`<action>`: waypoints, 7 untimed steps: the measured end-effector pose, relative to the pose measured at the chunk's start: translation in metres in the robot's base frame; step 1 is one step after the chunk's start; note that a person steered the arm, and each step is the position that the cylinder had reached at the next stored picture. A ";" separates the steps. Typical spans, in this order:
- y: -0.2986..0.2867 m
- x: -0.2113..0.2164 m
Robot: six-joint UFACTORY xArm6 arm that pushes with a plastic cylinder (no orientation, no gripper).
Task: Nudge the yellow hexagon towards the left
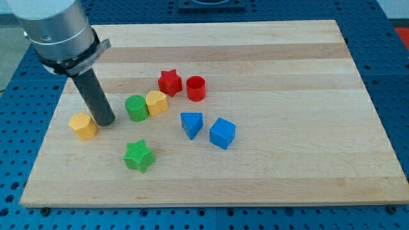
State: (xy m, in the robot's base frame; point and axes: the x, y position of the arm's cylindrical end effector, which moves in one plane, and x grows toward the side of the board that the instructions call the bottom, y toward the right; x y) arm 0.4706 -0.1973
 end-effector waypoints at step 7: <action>0.006 -0.069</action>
State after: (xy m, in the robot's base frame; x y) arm 0.4017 -0.1916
